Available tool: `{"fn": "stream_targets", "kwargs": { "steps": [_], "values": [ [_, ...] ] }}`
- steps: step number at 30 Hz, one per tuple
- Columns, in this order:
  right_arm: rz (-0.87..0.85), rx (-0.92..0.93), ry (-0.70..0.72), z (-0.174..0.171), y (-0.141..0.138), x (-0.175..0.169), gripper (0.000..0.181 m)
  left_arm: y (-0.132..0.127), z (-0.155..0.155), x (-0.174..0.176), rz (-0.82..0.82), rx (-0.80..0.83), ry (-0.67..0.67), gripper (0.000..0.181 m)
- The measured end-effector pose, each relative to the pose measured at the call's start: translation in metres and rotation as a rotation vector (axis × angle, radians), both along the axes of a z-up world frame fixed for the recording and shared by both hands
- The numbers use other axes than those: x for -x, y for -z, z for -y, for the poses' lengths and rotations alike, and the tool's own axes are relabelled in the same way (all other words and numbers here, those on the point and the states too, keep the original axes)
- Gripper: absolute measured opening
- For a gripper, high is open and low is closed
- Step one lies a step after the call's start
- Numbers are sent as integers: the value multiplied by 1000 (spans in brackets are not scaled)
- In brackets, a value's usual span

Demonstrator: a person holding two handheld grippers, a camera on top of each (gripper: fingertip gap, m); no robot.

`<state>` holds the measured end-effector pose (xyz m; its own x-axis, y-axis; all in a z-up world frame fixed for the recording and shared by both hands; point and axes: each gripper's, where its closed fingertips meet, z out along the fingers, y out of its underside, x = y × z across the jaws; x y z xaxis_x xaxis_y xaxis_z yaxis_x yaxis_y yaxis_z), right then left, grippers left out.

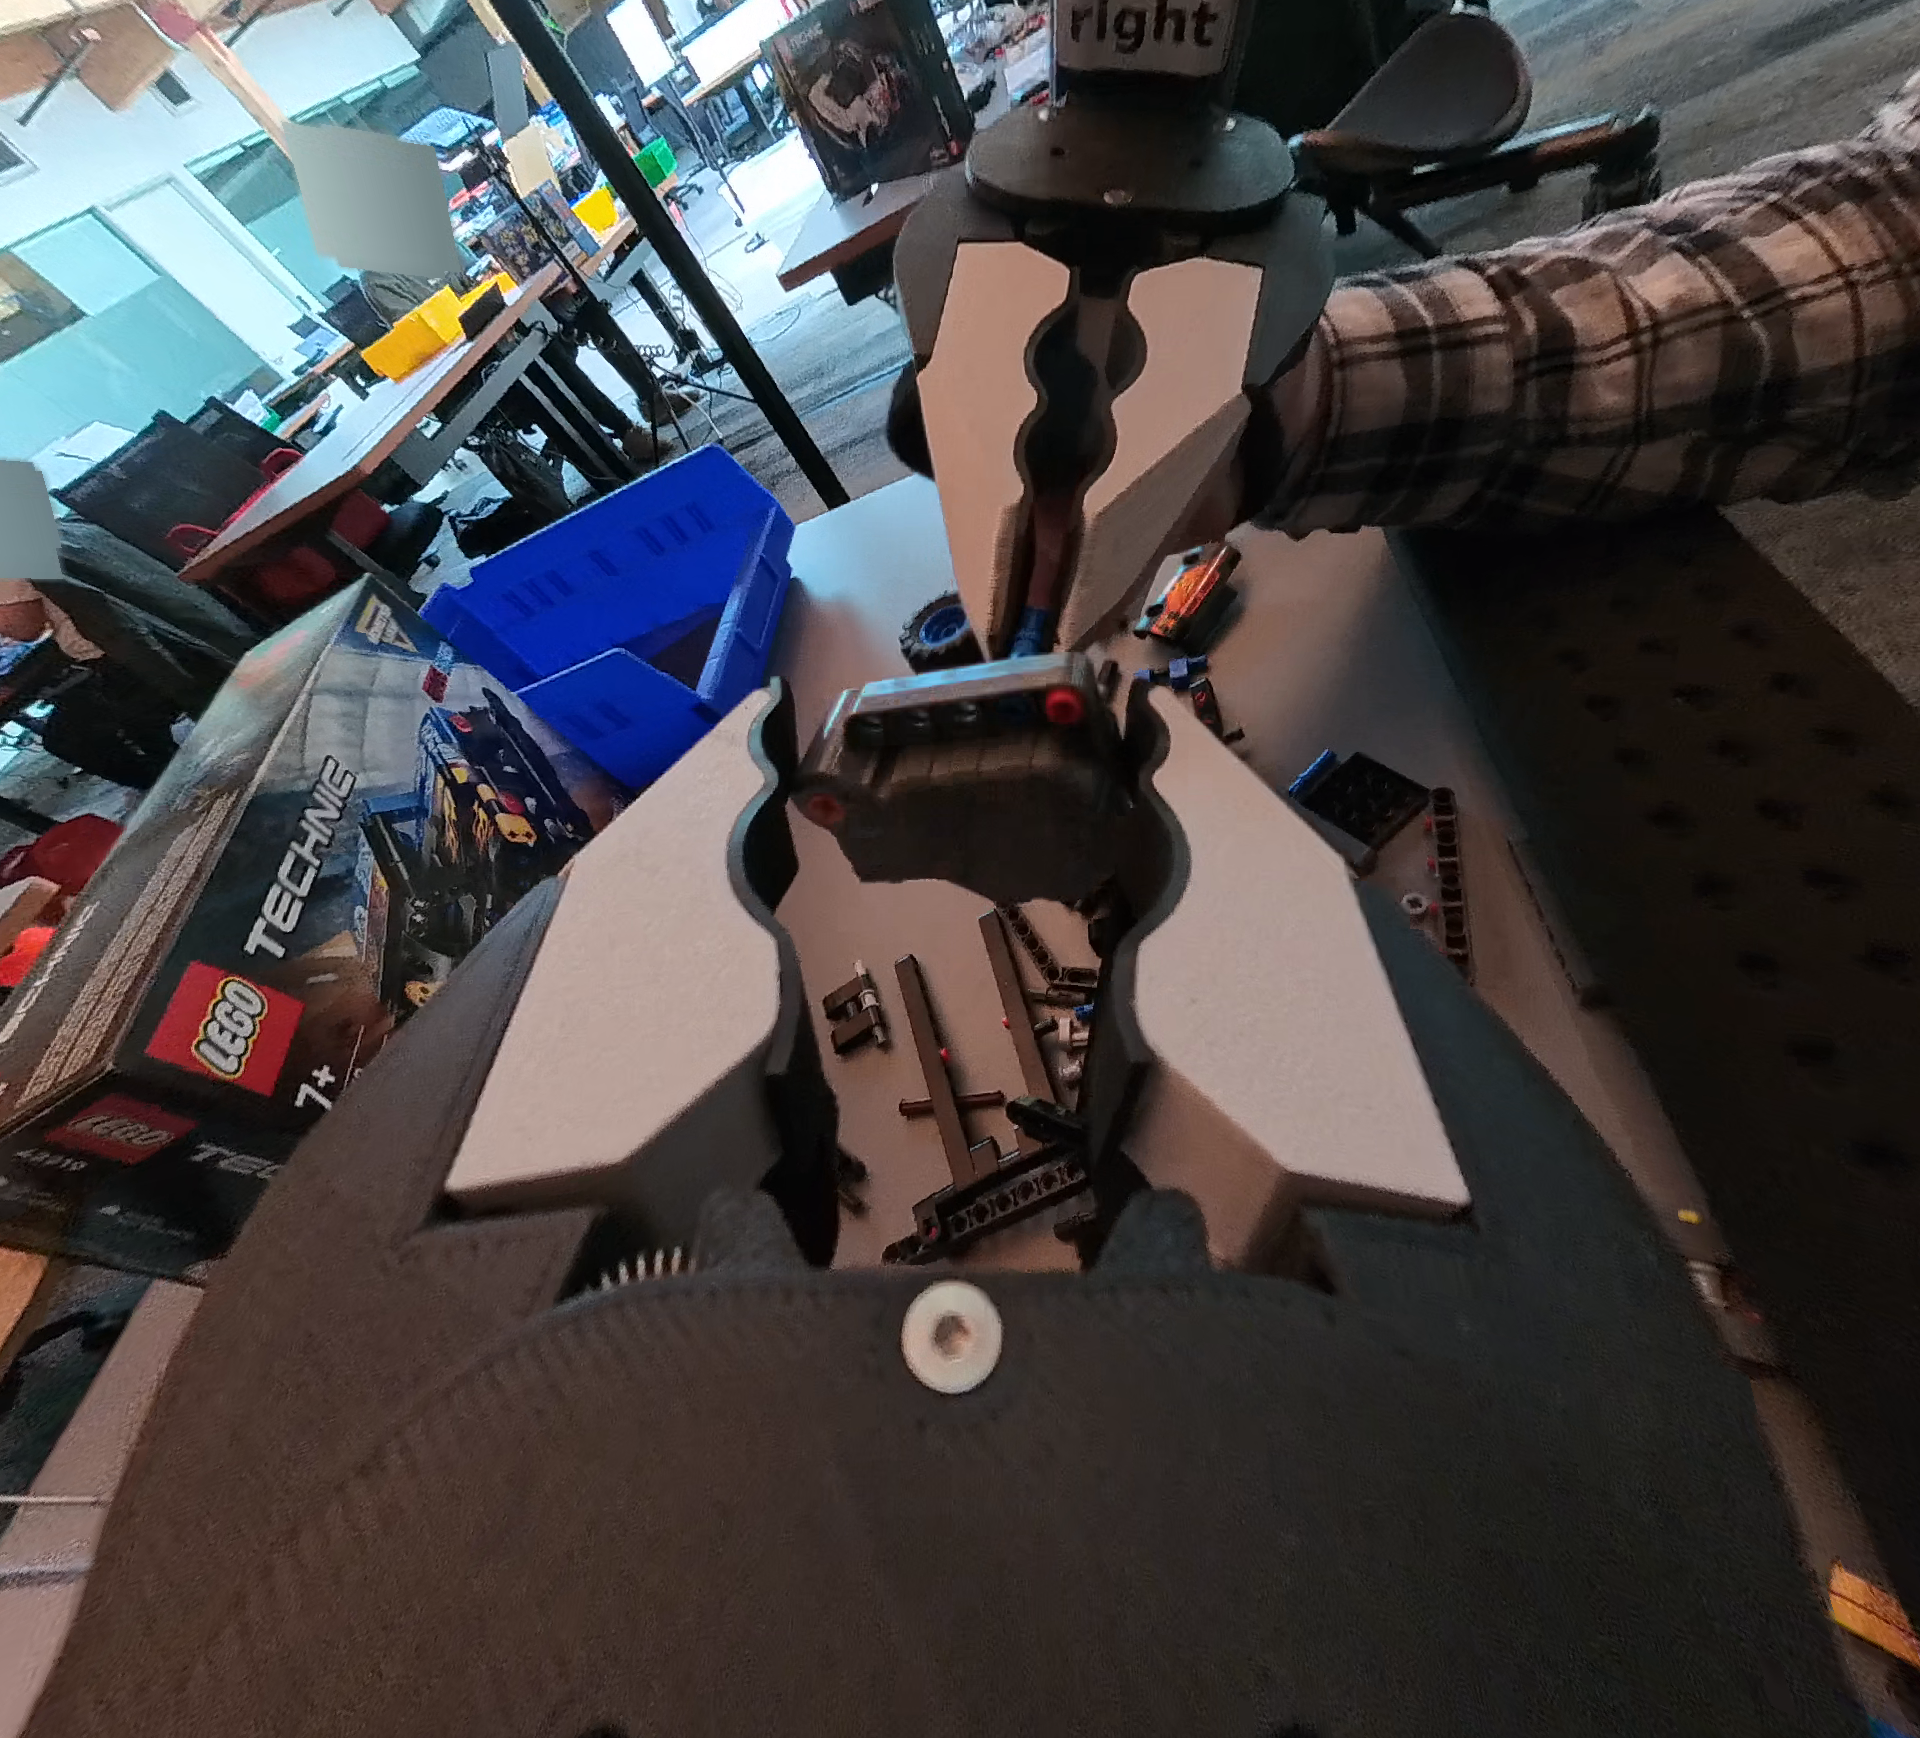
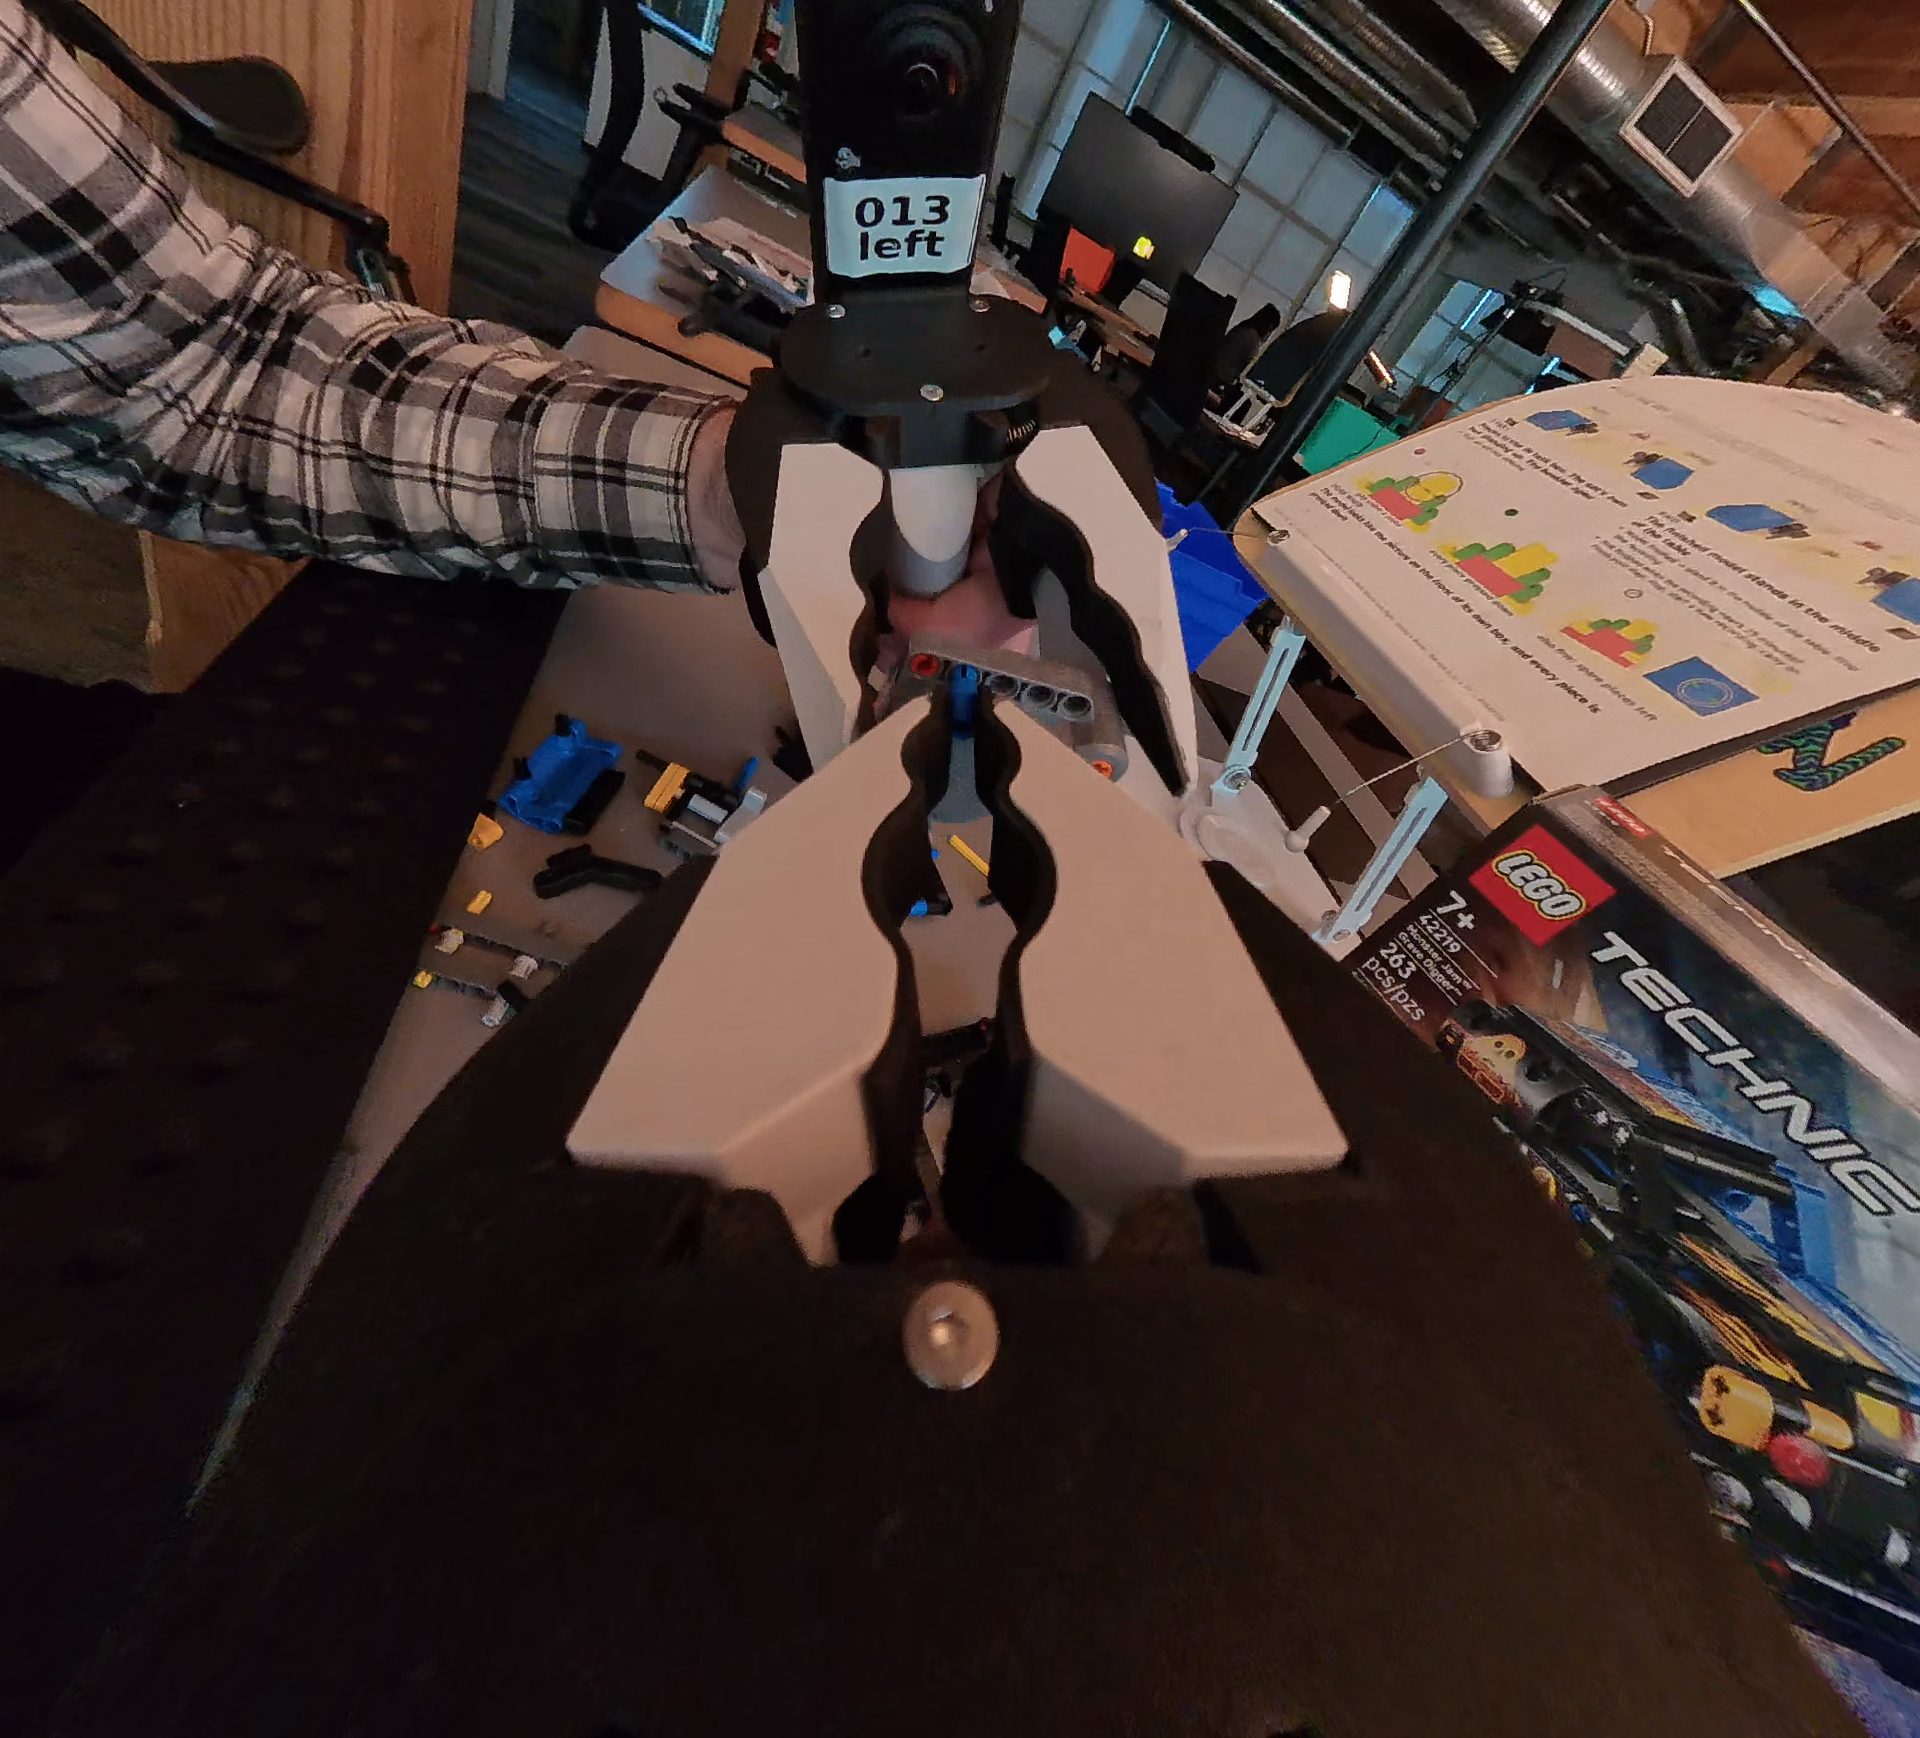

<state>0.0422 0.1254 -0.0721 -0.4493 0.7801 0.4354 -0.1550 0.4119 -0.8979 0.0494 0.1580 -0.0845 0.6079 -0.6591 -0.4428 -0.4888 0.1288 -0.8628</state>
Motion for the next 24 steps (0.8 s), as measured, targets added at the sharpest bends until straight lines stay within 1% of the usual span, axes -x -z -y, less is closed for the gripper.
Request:
{"fn": "stream_targets", "kwargs": {
  "steps": [6, 8, 11, 12, 13, 14, 15, 16, 17, 18, 19, 21, 22, 23, 24],
  "values": [
    [-2, 54, -26, -1, -4, -2, 2, -12, 6, -1, 52, -21, 23, 58],
    [-6, 65, -29, -1, -5, -3, 1, -17, 6, -3, 99, -16, 35, 58],
    [-27, 22, 6, -2, -7, -3, 2, -26, 6, -7, 181, -14, 63, 57],
    [-12, -11, 42, -6, -2, 0, 1, -34, 14, -13, 206, -50, 116, 0],
    [22, -72, 76, -10, 10, 4, 2, -51, 16, -7, 308, -81, 121, 0],
    [35, -76, 76, -11, 14, 5, 1, -58, 17, 1, 333, -84, 114, 0],
    [9, -37, 47, -6, 7, 2, 1, -51, 13, 9, 273, -95, 68, 0],
    [-21, -13, 32, -1, -4, 0, 1, -40, 10, 12, 247, -57, 48, 0],
    [-26, -31, 45, 0, -6, 1, 2, -32, 9, 11, 278, 2, 71, 0],
    [-3, -51, 64, -2, 0, 5, 2, -26, 6, 13, 288, 20, 64, 0],
    [27, -64, 72, -4, 10, 8, 2, -22, 4, 15, 275, 29, 58, 4],
    [66, -84, 71, -7, 22, 9, 2, -14, 6, 13, 251, 93, 73, 51],
    [61, -79, 77, -11, 21, 9, 2, -7, 7, 13, 231, 136, 69, 68],
    [49, -66, 75, -12, 17, 8, 2, 3, 7, 12, 199, 175, 65, 81],
    [39, -65, 61, -9, 15, 6, 1, 12, 8, 9, 171, 209, 67, 86]
  ]
}}
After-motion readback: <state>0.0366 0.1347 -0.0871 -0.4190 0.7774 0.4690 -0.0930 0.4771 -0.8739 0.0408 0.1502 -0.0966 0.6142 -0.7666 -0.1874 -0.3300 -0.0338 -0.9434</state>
